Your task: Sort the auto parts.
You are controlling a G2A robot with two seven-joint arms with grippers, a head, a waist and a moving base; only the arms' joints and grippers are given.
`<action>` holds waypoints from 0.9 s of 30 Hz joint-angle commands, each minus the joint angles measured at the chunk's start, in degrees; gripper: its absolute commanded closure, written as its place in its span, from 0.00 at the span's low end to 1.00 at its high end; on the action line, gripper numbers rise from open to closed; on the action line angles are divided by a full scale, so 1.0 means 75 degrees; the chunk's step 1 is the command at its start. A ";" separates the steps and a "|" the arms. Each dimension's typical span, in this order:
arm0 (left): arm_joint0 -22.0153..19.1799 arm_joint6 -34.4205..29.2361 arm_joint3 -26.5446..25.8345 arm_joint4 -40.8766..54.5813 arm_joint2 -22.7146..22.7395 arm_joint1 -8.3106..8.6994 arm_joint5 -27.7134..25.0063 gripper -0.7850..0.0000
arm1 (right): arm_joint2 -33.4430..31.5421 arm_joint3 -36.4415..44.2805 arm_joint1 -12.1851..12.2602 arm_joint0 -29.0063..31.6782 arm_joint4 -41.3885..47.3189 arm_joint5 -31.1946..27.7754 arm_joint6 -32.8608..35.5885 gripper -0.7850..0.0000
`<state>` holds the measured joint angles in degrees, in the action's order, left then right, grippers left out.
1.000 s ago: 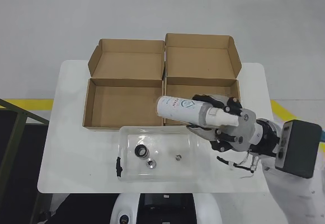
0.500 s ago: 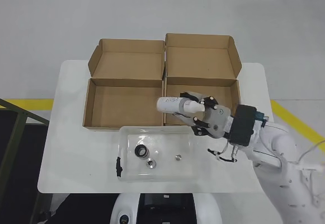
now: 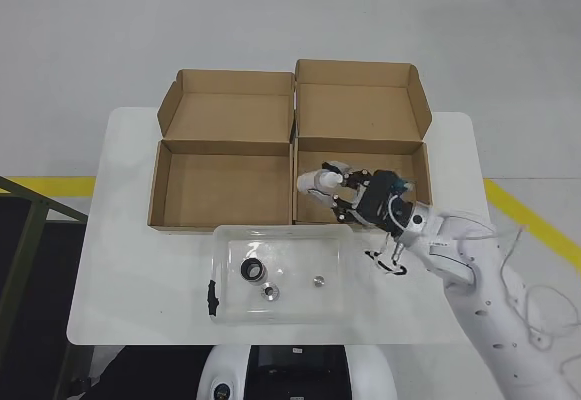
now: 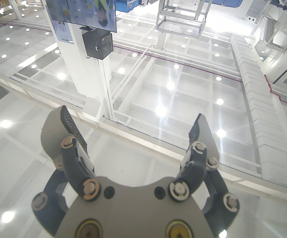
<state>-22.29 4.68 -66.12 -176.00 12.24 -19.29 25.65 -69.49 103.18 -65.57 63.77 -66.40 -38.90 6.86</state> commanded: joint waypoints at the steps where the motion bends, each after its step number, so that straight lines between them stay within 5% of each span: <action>1: 0.0000 0.0000 0.0000 0.0000 0.0000 0.0000 0.0000 0.00 | 0.0017 -0.0321 -0.0013 -0.0143 0.0222 0.0012 0.0089 1.00; 27: 0.0000 0.0000 0.0000 0.0000 0.0000 0.0000 0.0000 0.00 | 0.1201 -0.2490 -0.0294 -0.1567 -0.0416 0.0824 0.1249 1.00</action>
<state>-22.29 4.68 -66.12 -176.00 12.24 -19.29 25.65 -60.72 84.84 -67.71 52.24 -69.75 -32.64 15.62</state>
